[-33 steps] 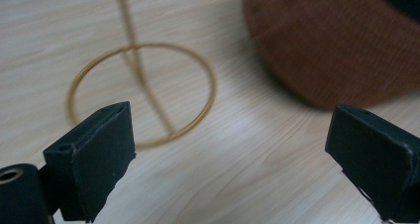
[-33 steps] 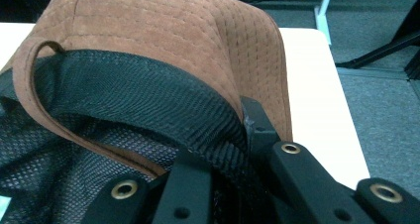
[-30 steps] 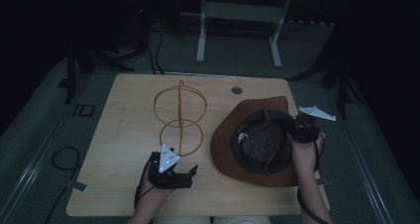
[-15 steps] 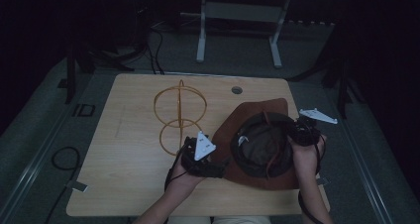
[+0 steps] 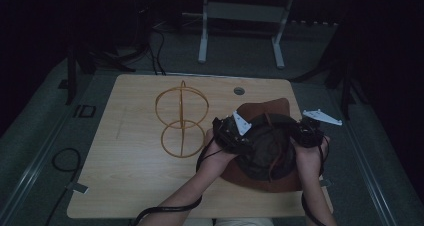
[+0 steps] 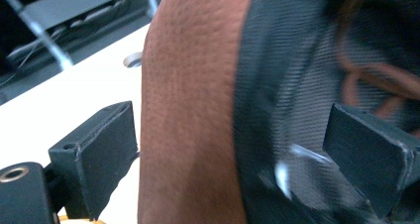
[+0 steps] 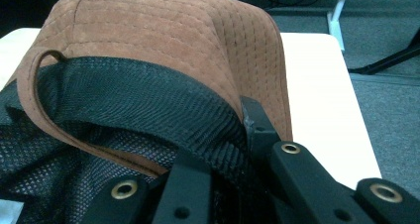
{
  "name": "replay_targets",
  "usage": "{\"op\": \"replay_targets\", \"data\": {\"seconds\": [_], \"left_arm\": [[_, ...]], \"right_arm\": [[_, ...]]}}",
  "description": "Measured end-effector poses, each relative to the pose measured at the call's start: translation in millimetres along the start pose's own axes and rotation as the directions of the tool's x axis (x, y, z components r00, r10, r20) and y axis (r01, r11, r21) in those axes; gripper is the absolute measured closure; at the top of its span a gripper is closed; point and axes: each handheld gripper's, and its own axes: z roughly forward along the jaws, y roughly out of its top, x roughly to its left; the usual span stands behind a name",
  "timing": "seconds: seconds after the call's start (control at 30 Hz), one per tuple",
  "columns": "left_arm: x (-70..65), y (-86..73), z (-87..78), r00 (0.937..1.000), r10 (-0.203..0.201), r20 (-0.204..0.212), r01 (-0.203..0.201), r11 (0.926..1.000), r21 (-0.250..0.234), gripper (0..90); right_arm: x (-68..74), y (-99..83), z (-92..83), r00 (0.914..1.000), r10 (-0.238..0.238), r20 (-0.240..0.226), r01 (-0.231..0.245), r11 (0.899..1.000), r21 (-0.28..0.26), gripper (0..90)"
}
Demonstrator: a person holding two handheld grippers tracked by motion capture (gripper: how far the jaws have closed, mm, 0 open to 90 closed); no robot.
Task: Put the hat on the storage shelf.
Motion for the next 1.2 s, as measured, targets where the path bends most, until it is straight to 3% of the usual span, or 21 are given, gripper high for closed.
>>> {"op": "replay_targets", "data": {"seconds": [0.07, 0.17, 0.2, 0.33, 0.43, 0.47, 0.5, 0.6, 0.67, 0.8, 0.9, 0.93, 0.97, 1.07, 1.13, 1.17, 1.2], "left_arm": [[0.1, 1.1, 3.4, 1.0, -0.003, -0.004, 0.003, 1.0, 0.004, 11.4], [-1.3, 3.4, 8.6, 0.9995, 0.022, -0.024, -0.023, 0.9997, -0.009, 18.4], [-1.6, 4.0, 10.1, 0.9994, 0.025, -0.026, -0.025, 0.9996, -0.01, 33.3], [-3.2, 6.5, 18.4, 0.999, 0.021, -0.04, -0.02, 0.9993, 0.033, 43.9], [-1.4, 6.6, 23.1, 0.9981, 0.01, -0.061, -0.007, 0.999, 0.045, 58.6], [-0.7, 6.9, 24.4, 0.9979, 0.008, -0.065, -0.005, 0.9987, 0.05, 58.6], [0.0, 6.9, 25.7, 0.9976, 0.004, -0.069, -0.001, 0.9988, 0.049, 71.4], [1.3, 7.8, 27.4, 0.9966, 0.006, -0.082, -0.002, 0.999, 0.044, 85.6], [2.8, 9.2, 26.3, 0.9964, -0.002, -0.085, 0.006, 0.9993, 0.036, 86.3], [5.3, 13.0, 18.5, 0.9957, 0.026, -0.089, -0.025, 0.9996, 0.014, 86.9], [9.4, 15.9, 11.8, 0.9965, 0.026, -0.079, -0.027, 0.9996, -0.01, 87.0], [10.9, 16.9, 10.3, 0.9968, 0.027, -0.076, -0.028, 0.9994, -0.019, 87.0], [12.4, 17.8, 8.1, 0.9973, 0.029, -0.068, -0.031, 0.9988, -0.036, 87.0], [10.0, 21.7, -2.6, 0.9955, 0.05, -0.081, -0.057, 0.9955, -0.076, 87.0], [8.7, 23.6, -7.4, 0.9954, 0.061, -0.074, -0.068, 0.9937, -0.09, 87.0], [8.7, 23.6, -7.4, 0.9954, 0.061, -0.074, -0.068, 0.9937, -0.09, 87.0], [7.6, 24.9, -10.8, 0.9939, 0.085, -0.071, -0.091, 0.992, -0.088, 86.8]], "right_arm": [[1.5, 0.0, -1.2, 1.0, -0.002, -0.004, 0.002, 1.0, -0.001, 84.1], [2.8, 0.2, -2.3, 0.9999, -0.007, -0.011, 0.007, 1.0, -0.004, 84.1], [3.8, 0.1, -2.5, 0.9997, -0.007, -0.021, 0.007, 1.0, -0.003, 84.1], [7.5, -0.2, -2.6, 0.9995, -0.016, -0.027, 0.016, 1.0, 0.003, 84.1], [7.6, -1.2, -2.8, 0.9989, -0.012, -0.045, 0.012, 1.0, -0.004, 84.0], [7.6, -1.2, -2.8, 0.9989, -0.012, -0.045, 0.012, 1.0, -0.004, 84.0], [7.9, -2.3, -3.1, 0.9987, -0.008, -0.05, 0.008, 1.0, -0.002, 84.1], [10.4, -4.2, -2.8, 0.9988, -0.015, -0.047, 0.015, 1.0, 0.005, 84.0], [11.2, -5.1, -2.8, 0.9988, -0.021, -0.045, 0.021, 1.0, 0.007, 84.0], [10.0, -7.9, -6.8, 0.9976, -0.03, -0.062, 0.03, 1.0, 0.001, 82.5], [8.2, -8.4, -14.7, 0.993, -0.041, -0.11, 0.039, 0.999, -0.023, 71.1], [5.1, -8.4, -20.8, 0.9865, -0.047, -0.157, 0.043, 0.999, -0.026, 63.9], [5.1, -8.4, -20.8, 0.9865, -0.047, -0.157, 0.043, 0.999, -0.026, 63.9], [1.7, -11.5, -35.2, 0.9744, -0.078, -0.211, 0.07, 0.997, -0.042, 58.1], [-0.6, -13.8, -41.0, 0.9635, -0.111, -0.244, 0.109, 0.994, -0.023, 56.1], [-0.6, -13.8, -41.0, 0.9635, -0.111, -0.244, 0.109, 0.994, -0.023, 56.1], [-3.4, -16.8, -48.9, 0.9564, -0.147, -0.252, 0.149, 0.989, -0.012, 53.3]]}}
